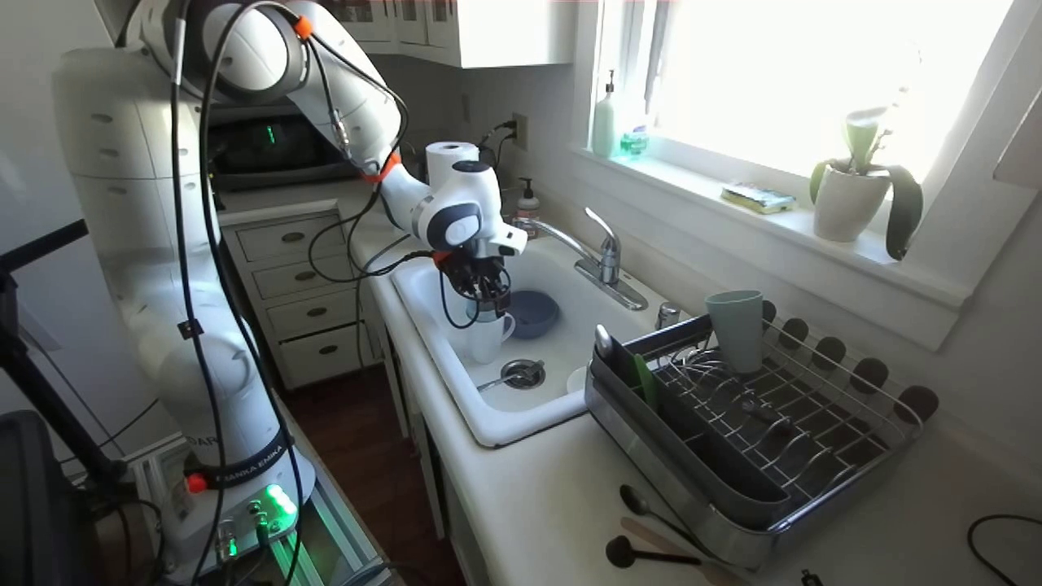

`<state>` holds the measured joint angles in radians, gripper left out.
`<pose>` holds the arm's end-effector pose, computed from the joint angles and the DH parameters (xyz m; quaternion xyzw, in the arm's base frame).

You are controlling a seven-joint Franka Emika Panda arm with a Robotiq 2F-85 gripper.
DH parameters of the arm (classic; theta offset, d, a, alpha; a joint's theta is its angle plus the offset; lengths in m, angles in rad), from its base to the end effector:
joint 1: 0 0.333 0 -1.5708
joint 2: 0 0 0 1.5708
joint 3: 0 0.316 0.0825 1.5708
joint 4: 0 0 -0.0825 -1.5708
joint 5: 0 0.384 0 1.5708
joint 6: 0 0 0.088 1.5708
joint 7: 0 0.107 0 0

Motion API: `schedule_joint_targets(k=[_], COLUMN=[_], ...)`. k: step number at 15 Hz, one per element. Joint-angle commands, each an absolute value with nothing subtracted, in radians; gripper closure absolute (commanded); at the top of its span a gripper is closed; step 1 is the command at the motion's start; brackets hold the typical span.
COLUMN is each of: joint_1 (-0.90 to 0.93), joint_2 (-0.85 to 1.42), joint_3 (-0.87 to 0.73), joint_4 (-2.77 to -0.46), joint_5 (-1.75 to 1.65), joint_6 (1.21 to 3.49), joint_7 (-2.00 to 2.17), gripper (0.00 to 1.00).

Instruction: Remove one grey cup from the sink and put it in the drying rack on the right

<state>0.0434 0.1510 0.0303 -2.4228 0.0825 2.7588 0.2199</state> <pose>0.5101 0.0344 0.2646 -0.9895 0.1096 -0.0882 0.0344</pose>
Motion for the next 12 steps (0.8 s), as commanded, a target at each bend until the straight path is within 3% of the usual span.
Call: schedule_joint_targets(k=[1,8,12], joint_1=[0.054,0.049,0.046], joint_2=[0.186,0.2,0.206], joint_3=[0.039,0.045,0.054], joint_4=[-2.398,-2.377,-2.373], joint_5=[0.118,0.139,0.173], joint_6=[2.782,2.758,2.753], joint_7=[0.245,0.248,0.237], gripper=[0.37,0.52,0.53])
